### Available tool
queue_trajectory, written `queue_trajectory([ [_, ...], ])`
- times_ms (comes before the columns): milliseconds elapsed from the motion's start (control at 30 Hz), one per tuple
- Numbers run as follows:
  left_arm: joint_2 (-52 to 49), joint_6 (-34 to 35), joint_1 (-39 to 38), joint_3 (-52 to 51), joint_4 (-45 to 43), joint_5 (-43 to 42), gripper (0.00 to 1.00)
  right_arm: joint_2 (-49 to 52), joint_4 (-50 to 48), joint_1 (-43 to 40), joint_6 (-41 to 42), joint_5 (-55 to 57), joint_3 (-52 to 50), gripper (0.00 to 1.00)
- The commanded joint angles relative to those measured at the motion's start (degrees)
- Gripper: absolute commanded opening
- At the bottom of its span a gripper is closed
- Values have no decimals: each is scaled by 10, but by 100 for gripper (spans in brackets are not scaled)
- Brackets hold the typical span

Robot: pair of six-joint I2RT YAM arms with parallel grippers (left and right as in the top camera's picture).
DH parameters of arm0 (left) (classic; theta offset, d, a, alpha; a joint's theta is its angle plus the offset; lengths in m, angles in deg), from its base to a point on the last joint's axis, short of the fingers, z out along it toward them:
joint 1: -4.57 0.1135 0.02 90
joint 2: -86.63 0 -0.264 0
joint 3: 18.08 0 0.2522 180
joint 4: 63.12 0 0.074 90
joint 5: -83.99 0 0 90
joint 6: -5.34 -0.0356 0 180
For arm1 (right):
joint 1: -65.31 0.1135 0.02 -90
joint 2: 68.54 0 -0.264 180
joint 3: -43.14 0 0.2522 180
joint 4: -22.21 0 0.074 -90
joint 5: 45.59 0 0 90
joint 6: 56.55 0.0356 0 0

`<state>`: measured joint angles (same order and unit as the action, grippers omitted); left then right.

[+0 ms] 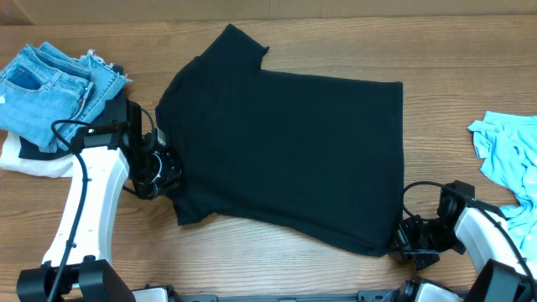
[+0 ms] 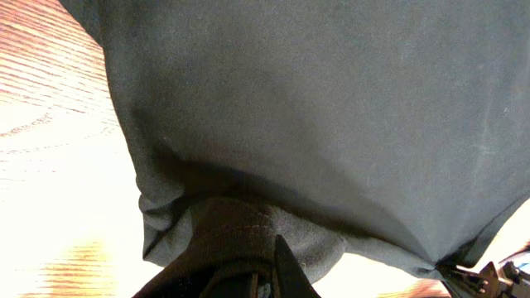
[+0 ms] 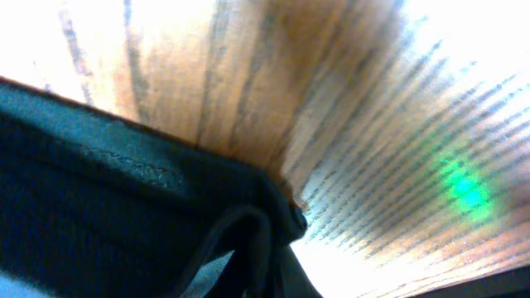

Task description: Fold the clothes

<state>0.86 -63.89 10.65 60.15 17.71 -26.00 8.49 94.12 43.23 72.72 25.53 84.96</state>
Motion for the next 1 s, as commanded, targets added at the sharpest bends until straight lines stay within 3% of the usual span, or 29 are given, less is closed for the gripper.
queue_trajectory([
  [0,7,-15,3,10,-3,-6,4,-2,-10,-1,-39,-39,9,4],
  [267,7,-71,3,70,25,-5,4,-2,56,-1,-172,-115,132,6],
  [467,7,-148,3,87,-67,16,4,-1,-56,-1,-162,-138,143,9],
  [667,6,-181,2,87,-116,25,4,-1,-182,7,-120,-139,143,12],
  [700,4,-183,2,87,-116,25,4,-1,-193,14,-120,-138,143,15],
  [733,1,-183,2,87,-116,26,5,-1,-203,20,-120,-138,142,32],
  [767,-1,-183,2,87,-116,26,13,-1,-210,24,-120,-138,143,69],
  [800,-3,-191,2,87,-117,26,33,-1,-217,25,-120,-138,143,76],
  [833,-4,-202,2,87,-119,34,55,-1,-222,25,-116,-138,143,78],
  [867,-3,-202,3,87,-121,76,60,-1,-225,25,-116,-138,143,78],
  [967,-3,-199,3,88,-116,90,62,-1,-211,25,-125,-144,143,79],
])
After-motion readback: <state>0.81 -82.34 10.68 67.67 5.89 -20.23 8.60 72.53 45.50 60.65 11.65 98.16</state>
